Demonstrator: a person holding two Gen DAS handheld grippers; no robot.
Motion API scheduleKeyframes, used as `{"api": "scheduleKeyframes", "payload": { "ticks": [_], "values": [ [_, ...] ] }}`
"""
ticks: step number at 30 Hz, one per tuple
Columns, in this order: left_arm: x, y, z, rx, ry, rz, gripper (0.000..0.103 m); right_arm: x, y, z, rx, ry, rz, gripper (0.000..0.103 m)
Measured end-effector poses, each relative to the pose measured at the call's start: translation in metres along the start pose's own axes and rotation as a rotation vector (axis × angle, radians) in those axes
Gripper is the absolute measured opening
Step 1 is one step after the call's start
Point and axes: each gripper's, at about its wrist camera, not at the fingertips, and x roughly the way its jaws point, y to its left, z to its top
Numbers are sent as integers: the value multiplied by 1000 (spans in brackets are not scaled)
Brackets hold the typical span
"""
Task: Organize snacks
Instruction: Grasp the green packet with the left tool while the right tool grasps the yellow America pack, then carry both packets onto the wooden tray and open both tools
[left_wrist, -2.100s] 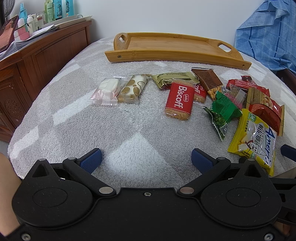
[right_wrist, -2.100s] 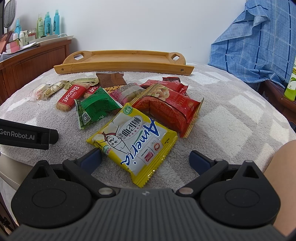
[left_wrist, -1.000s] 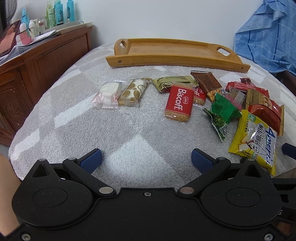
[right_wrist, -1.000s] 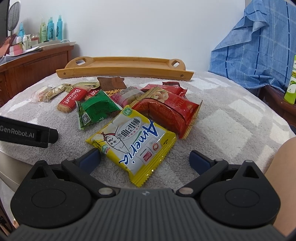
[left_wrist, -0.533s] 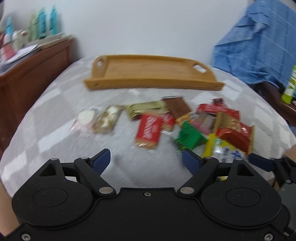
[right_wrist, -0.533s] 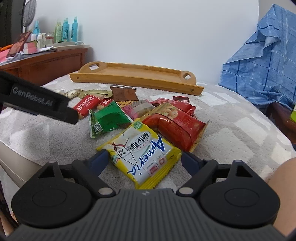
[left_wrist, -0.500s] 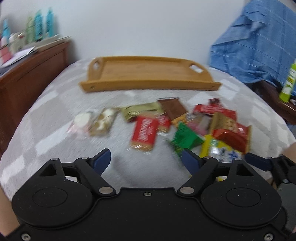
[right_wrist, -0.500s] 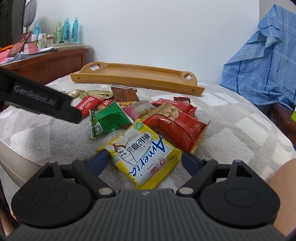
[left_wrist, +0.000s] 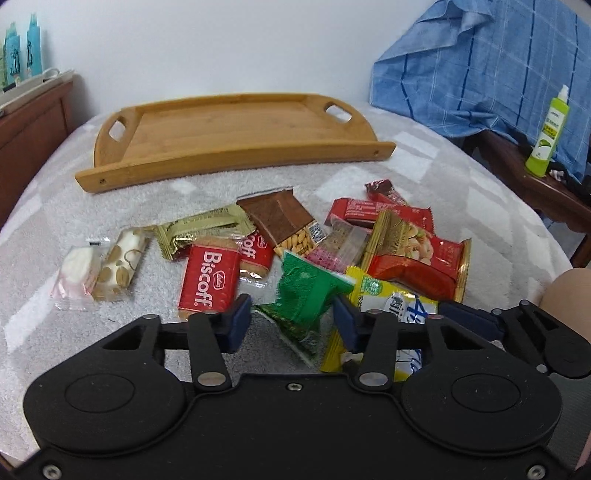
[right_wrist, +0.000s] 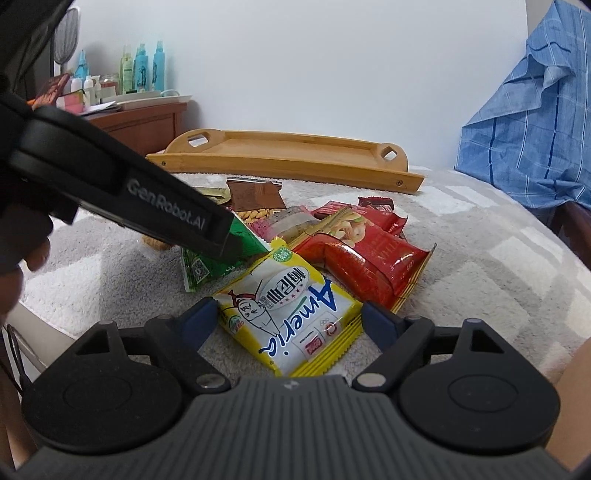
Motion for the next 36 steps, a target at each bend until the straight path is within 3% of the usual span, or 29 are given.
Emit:
{"api": "scheduleKeyframes", "payload": {
  "ticks": [6, 10, 13, 28, 36],
  "values": [
    [6, 4, 2, -28, 29, -6, 38, 5, -2, 2, -7, -7, 12, 89],
    [2, 3, 5, -38, 16, 3, 34, 7, -3, 5, 4, -3, 32, 79],
    [-3, 3, 8, -47, 0, 6, 25, 6, 0, 6, -15, -4, 24, 72],
    [-28, 22, 16, -100, -59, 62, 25, -14, -2, 20, 15, -52, 54, 69],
    [-33, 47, 53, -154, -109, 108, 25, -6, -8, 64, -1, -114, 68, 70]
  ]
}}
